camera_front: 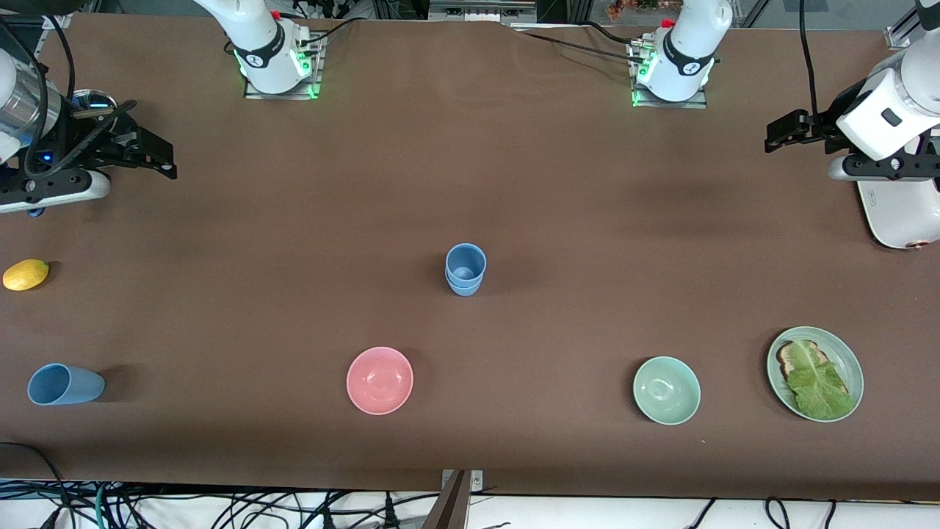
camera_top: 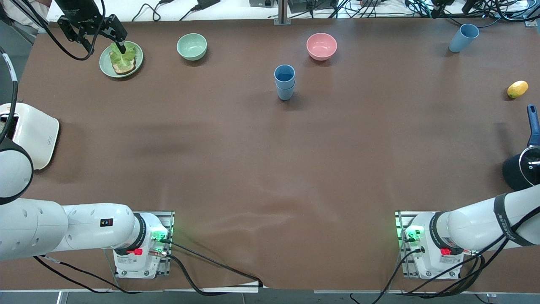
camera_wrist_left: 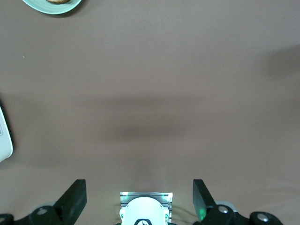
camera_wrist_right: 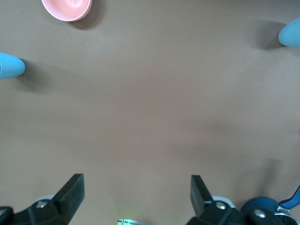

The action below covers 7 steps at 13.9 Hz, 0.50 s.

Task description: Stack blue cups with both arms

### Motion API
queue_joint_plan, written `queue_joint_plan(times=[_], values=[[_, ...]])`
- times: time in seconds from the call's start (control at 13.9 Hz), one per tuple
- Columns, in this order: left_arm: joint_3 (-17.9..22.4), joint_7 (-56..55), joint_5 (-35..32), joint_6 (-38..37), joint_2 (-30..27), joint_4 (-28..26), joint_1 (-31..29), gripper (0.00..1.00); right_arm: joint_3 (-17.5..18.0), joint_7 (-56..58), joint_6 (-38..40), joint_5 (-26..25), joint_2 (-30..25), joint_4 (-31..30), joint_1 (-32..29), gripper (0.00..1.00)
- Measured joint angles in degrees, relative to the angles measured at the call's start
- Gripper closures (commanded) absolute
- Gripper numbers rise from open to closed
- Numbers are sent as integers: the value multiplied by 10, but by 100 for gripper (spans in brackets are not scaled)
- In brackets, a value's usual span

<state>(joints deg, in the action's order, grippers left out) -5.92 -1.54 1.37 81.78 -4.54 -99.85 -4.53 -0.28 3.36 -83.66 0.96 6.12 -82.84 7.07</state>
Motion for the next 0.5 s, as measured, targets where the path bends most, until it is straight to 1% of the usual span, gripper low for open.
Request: queue_joint_plan(times=[0.5], values=[[0,0,0,-4,0,0,0,0,0,0,0,-1,2,-3,-1,0]])
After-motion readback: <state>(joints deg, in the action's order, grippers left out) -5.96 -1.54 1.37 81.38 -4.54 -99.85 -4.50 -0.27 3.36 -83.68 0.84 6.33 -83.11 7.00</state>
